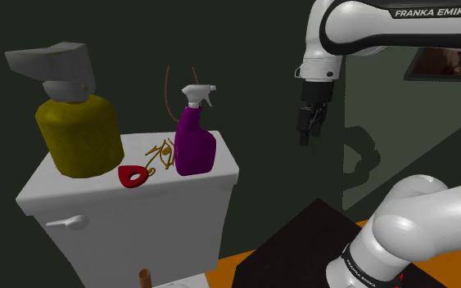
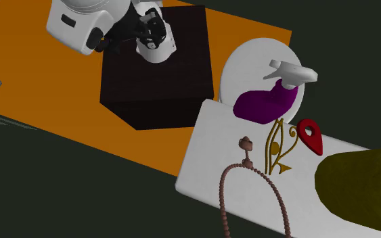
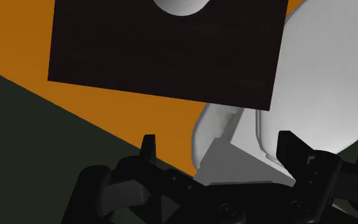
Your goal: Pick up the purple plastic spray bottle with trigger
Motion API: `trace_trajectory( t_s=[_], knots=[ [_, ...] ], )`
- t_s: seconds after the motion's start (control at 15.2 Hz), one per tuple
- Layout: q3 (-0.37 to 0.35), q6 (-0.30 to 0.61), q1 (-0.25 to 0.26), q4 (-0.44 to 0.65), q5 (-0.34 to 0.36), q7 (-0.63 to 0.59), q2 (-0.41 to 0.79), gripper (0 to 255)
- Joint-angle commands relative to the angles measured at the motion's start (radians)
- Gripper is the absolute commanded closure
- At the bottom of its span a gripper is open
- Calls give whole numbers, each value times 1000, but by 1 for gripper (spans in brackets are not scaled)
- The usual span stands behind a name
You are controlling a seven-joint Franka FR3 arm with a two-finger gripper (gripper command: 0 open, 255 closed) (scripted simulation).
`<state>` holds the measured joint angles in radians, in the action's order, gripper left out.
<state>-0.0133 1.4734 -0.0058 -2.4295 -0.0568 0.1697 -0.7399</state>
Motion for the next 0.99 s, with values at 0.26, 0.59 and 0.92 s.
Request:
trace_trajectory(
  t_s=[0.26, 0.59, 0.92],
  knots=[
    [5, 155, 66, -1, -46, 113, 52, 0],
    [8, 331, 153, 12, -115, 262, 116, 0],
    [12, 484, 246, 37, -194, 421, 174, 0]
  ],
)
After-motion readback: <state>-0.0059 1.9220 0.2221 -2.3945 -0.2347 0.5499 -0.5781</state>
